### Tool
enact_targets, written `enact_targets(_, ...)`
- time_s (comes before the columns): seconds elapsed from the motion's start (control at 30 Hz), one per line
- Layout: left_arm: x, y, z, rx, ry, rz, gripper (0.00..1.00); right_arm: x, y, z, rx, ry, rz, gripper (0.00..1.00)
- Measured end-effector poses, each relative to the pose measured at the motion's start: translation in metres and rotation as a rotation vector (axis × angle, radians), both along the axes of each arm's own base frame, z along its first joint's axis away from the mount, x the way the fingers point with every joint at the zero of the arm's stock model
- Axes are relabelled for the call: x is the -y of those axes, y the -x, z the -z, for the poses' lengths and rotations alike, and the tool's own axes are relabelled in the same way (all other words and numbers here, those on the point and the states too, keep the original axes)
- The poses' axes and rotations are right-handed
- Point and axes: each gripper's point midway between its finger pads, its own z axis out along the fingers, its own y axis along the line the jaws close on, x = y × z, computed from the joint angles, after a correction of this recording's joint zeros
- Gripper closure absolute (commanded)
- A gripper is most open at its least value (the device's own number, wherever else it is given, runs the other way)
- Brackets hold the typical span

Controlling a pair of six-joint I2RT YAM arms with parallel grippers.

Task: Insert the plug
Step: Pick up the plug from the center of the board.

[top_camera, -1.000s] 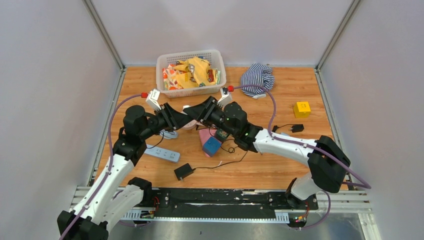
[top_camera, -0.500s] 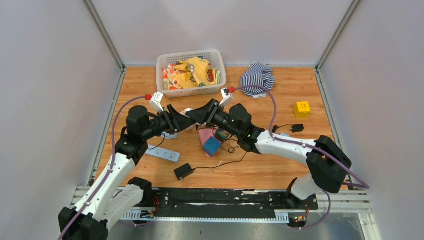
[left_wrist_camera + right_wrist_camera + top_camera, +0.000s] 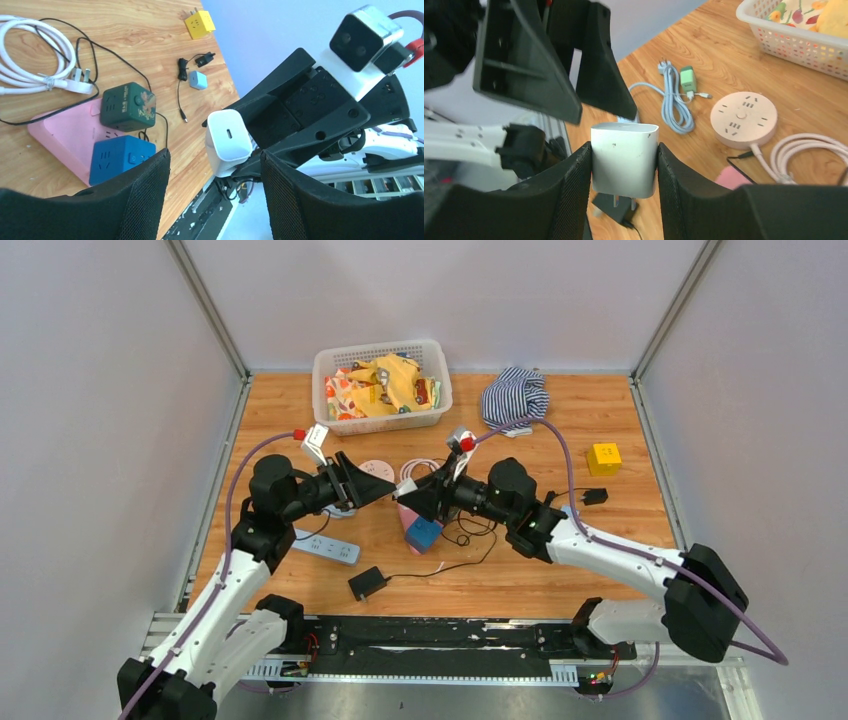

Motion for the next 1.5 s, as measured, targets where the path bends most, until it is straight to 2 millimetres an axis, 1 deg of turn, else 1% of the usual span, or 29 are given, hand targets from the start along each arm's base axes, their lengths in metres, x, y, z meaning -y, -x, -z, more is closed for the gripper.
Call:
enact_targets(0.1, 0.003, 0.003, -0.004, 0.013, 0.005, 0.030, 0.34, 0.009, 0.009, 0.007, 0.107, 0.077, -0.038, 0.95)
enact_targets(0.2, 0.006, 0.005, -0.007, 0.022, 0.008, 0.068, 0.35, 0.014, 0.013, 0.008, 0.192, 0.126, -0.066, 0.95)
enact_targets(0.4, 0.013, 0.007, 0.003, -0.017, 0.000, 0.130, 0.36, 0.018, 0.022, 0.007, 0.316, 0.160, -0.092, 0.95)
enact_targets(0.5, 0.015, 0.008, 0.009, -0.044, -0.003, 0.157, 0.36, 0.017, 0.024, 0.009, 0.344, 0.174, -0.102, 0.95)
enact_targets(0.7, 0.017, 0.009, 0.013, -0.053, -0.007, 0.181, 0.37, 0.016, 0.026, 0.012, 0.372, 0.193, -0.112, 0.95)
enact_targets(0.9, 0.020, 0.007, 0.023, -0.079, -0.020, 0.197, 0.37, 0.012, 0.023, 0.022, 0.362, 0.217, -0.121, 0.95)
enact_targets(1.1, 0.024, 0.007, 0.032, -0.097, -0.034, 0.219, 0.44, 0.005, 0.021, 0.030, 0.349, 0.235, -0.130, 0.95)
enact_targets(1.2, 0.026, 0.007, 0.037, -0.110, -0.039, 0.233, 0.50, 0.003, 0.020, 0.033, 0.343, 0.241, -0.134, 0.95)
enact_targets(1.27, 0.027, 0.008, 0.038, -0.113, -0.041, 0.238, 0.56, 0.002, 0.019, 0.036, 0.339, 0.247, -0.136, 0.95)
enact_targets(1.33, 0.028, 0.008, 0.039, -0.116, -0.041, 0.244, 0.67, 0.001, 0.019, 0.038, 0.335, 0.252, -0.138, 0.95)
enact_targets(1.4, 0.029, 0.010, 0.039, -0.115, -0.039, 0.256, 0.83, 0.001, 0.019, 0.041, 0.330, 0.258, -0.139, 0.91)
enact_targets(1.43, 0.029, 0.010, 0.039, -0.116, -0.039, 0.259, 0.88, 0.001, 0.018, 0.042, 0.331, 0.262, -0.137, 0.88)
enact_targets(1.47, 0.029, 0.010, 0.039, -0.122, -0.036, 0.259, 0.95, 0.001, 0.018, 0.042, 0.332, 0.265, -0.136, 0.86)
enact_targets(1.5, 0.029, 0.010, 0.039, -0.121, -0.037, 0.259, 0.99, 0.001, 0.017, 0.043, 0.331, 0.267, -0.135, 0.84)
